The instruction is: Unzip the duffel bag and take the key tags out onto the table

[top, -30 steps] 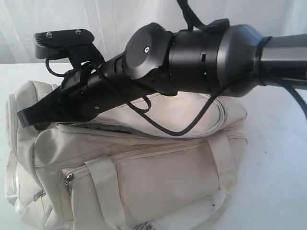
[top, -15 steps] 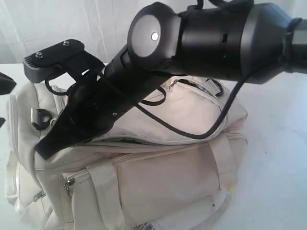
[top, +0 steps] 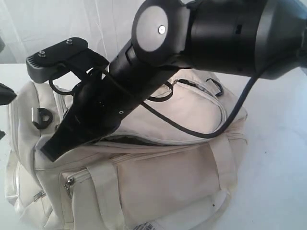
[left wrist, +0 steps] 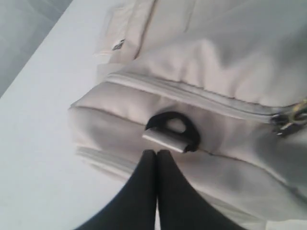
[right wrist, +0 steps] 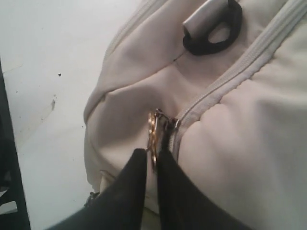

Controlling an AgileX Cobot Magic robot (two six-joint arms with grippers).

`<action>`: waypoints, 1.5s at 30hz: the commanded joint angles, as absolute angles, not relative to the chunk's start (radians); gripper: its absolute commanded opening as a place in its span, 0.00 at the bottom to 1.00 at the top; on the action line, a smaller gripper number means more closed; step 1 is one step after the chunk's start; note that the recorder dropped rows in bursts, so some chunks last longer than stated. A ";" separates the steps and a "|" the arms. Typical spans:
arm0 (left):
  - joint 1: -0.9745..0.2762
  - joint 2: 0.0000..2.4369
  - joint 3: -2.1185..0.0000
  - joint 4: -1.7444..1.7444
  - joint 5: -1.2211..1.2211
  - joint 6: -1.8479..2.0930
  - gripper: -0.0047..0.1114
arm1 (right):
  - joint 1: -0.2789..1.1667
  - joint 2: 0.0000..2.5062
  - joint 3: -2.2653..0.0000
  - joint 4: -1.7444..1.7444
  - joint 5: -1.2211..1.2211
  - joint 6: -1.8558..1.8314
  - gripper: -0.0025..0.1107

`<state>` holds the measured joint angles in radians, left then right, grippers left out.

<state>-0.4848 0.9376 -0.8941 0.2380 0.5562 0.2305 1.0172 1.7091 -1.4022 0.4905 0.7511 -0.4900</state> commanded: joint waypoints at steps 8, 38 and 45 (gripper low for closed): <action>-0.478 0.936 -0.886 0.365 0.544 0.085 0.04 | 1.015 1.588 -1.407 0.237 0.748 -0.486 0.52; -0.380 1.232 -1.140 -0.371 0.864 0.436 0.06 | 1.015 1.497 -1.336 0.016 0.873 -0.413 0.55; -0.380 1.235 -1.107 -0.382 0.886 0.419 0.52 | 1.015 1.497 -1.336 0.016 0.875 -0.387 0.59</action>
<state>-0.3848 1.2339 -1.1334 -0.3640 0.8663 0.4287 1.0172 1.4985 -1.3408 0.0205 0.8827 -0.4042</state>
